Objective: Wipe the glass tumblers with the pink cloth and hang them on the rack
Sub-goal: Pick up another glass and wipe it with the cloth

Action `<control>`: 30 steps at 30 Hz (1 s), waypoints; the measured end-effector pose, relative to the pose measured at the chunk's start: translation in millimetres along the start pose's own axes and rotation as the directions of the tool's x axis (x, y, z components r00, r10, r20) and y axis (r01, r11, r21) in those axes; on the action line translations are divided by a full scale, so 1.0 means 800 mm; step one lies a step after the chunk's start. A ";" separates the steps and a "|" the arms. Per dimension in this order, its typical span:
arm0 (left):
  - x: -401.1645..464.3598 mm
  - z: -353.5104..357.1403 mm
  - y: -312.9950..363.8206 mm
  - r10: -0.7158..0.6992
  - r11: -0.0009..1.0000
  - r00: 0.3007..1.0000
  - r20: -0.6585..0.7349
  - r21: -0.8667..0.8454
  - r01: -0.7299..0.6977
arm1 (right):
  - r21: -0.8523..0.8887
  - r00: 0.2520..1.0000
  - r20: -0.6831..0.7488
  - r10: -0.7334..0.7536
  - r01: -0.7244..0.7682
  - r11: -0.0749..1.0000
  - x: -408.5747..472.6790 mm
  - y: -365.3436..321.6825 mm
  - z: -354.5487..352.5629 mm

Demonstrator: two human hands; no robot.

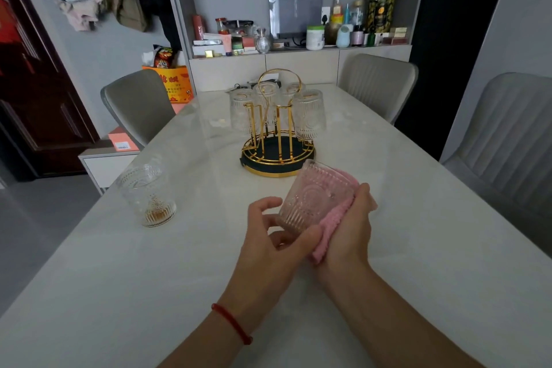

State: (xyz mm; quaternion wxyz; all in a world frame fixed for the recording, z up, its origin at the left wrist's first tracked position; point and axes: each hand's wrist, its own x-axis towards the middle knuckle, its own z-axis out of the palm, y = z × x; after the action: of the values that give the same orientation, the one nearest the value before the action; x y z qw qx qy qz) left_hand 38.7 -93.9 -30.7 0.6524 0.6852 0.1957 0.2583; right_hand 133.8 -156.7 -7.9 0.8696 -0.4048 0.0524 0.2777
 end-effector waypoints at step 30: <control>0.006 -0.002 0.010 -0.179 0.983 0.984 -0.008 -0.034 0.179 | 0.022 0.994 0.041 0.102 -0.103 0.994 0.020 0.018 -0.007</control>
State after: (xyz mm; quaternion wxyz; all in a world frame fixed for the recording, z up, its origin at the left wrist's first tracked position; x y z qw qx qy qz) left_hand 41.0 -90.7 -22.4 0.6830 0.6525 0.2558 0.2058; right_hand 140.6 -146.3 -26.1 0.8600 -0.3855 0.0591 0.3292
